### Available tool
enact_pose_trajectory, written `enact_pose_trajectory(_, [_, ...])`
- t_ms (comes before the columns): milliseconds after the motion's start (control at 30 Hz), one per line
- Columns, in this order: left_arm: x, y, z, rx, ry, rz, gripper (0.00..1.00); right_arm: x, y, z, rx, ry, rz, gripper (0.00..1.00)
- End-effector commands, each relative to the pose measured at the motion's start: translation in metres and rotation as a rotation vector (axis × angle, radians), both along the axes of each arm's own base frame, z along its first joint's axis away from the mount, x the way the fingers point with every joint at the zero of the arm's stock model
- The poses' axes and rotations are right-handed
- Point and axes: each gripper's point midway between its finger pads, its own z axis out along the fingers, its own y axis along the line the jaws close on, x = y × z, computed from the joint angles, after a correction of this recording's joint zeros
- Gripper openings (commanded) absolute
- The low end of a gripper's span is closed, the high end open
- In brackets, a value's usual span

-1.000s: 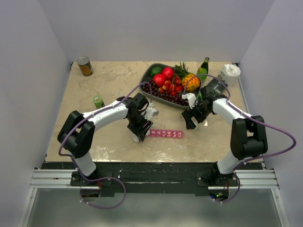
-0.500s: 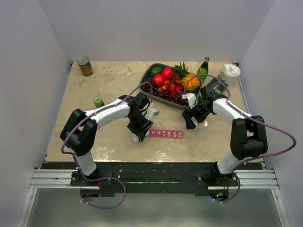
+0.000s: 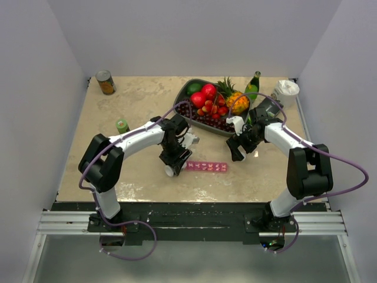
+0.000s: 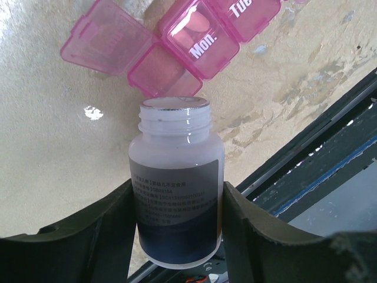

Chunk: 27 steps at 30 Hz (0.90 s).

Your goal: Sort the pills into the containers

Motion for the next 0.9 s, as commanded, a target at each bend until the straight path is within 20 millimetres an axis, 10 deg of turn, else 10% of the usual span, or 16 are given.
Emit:
enact_pose_trajectory(0, [0.0045, -0.0063, 0.0097, 0.008, -0.007, 0.009, 0.00, 0.0011, 0.0021, 0.0088, 0.016, -0.026, 0.018, 0.99])
enact_pose_trajectory(867, [0.0054, -0.0090, 0.0125, 0.024, -0.007, 0.030, 0.00, 0.0006, 0.0016, 0.0093, 0.019, -0.026, 0.017, 0.99])
